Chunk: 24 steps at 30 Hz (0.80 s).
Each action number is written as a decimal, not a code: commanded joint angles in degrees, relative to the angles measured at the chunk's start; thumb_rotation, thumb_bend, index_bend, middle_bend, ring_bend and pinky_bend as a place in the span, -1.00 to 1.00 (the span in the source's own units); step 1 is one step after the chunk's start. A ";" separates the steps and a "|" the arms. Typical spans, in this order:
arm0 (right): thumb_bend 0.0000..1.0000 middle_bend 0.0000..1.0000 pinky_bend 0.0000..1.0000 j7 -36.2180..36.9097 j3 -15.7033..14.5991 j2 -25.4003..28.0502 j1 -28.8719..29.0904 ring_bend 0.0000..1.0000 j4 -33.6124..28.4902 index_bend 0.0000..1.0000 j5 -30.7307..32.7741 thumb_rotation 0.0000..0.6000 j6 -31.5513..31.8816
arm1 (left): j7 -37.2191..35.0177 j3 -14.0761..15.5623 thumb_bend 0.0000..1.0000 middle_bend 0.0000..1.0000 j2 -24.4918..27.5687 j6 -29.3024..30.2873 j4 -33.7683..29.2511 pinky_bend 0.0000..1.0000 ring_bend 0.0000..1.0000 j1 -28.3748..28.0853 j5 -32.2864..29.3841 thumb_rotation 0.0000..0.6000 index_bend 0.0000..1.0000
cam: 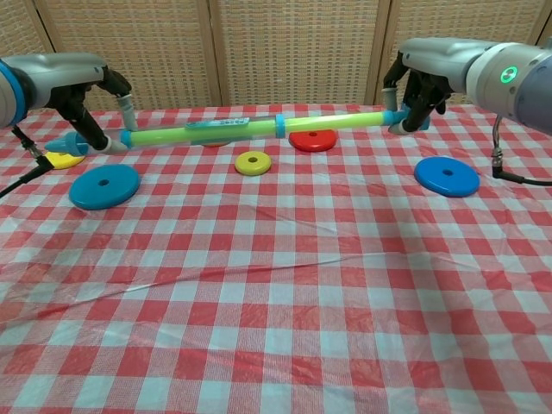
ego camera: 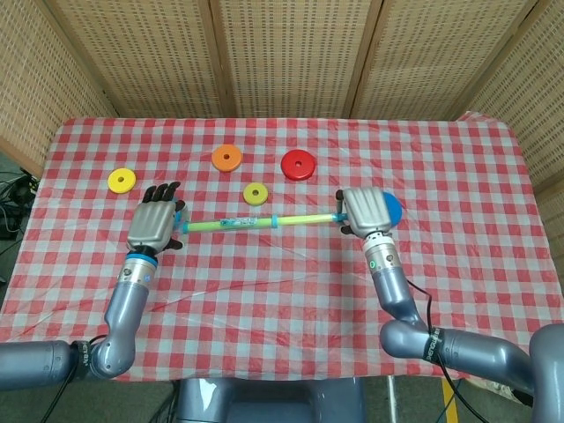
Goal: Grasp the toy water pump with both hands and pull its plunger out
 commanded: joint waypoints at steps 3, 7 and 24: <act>0.10 1.00 0.31 0.94 0.18 0.82 -0.68 0.89 1.08 0.67 0.57 1.00 0.02 | -0.74 1.11 -0.13 -1.00 1.57 0.21 0.04 -1.00 -1.00 1.65 0.82 1.00 0.18; 0.10 1.00 0.31 1.17 0.00 1.11 -1.00 0.89 2.27 0.67 1.08 1.00 -0.36 | -1.26 1.45 -0.13 -1.00 2.43 -0.38 0.22 -1.00 -1.00 2.41 0.95 1.00 0.18; 0.10 1.00 0.31 2.06 0.02 4.37 -3.18 0.89 3.70 0.67 2.78 1.00 -0.37 | 0.00 2.89 -0.11 -1.00 6.52 -1.58 0.15 -1.00 -1.00 4.22 1.72 1.00 0.18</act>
